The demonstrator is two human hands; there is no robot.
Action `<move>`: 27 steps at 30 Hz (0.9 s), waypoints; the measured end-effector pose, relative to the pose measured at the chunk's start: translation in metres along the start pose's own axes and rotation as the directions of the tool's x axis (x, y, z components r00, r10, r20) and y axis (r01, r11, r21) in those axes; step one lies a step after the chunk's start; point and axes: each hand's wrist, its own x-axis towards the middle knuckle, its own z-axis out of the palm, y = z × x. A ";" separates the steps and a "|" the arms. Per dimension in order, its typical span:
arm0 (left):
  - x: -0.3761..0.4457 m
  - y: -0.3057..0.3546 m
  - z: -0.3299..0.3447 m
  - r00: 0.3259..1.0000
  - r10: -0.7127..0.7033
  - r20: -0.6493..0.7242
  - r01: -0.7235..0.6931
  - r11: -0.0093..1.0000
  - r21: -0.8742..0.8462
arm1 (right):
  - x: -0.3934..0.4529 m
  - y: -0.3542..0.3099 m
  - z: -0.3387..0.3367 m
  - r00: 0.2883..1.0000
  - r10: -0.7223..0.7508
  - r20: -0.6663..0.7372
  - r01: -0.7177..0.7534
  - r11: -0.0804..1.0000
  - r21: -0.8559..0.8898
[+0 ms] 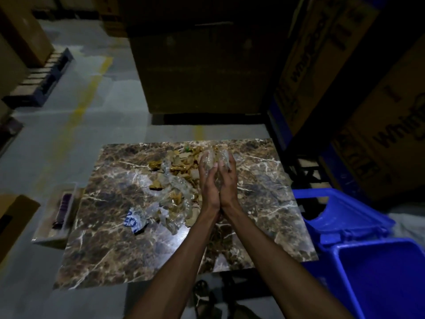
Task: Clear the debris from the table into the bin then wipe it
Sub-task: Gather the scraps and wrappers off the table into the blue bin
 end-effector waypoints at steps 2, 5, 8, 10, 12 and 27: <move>-0.012 0.006 0.008 1.000 -0.012 0.028 0.013 1.000 -0.020 | -0.003 -0.005 -0.008 0.999 -0.031 -0.028 0.031 0.999 0.008; -0.029 0.011 0.019 0.996 -0.023 0.090 0.024 1.000 -0.017 | -0.011 -0.013 -0.024 0.997 -0.056 -0.053 0.057 0.998 0.013; -0.050 0.010 0.032 0.985 0.004 0.172 0.001 1.000 -0.031 | -0.028 -0.025 -0.044 0.991 -0.090 -0.101 0.092 0.996 0.018; -0.068 0.007 0.043 0.978 -0.002 0.211 0.008 1.000 -0.030 | -0.039 -0.032 -0.062 0.983 -0.116 -0.143 0.116 0.993 -0.006; -0.092 0.005 0.055 0.966 -0.010 0.259 0.021 0.999 -0.040 | -0.053 -0.040 -0.083 0.969 -0.132 -0.207 0.133 0.991 -0.007; -0.305 -0.045 0.147 0.772 -0.212 0.599 0.219 0.974 0.063 | -0.212 -0.085 -0.268 0.777 -0.150 -0.611 0.228 0.972 0.051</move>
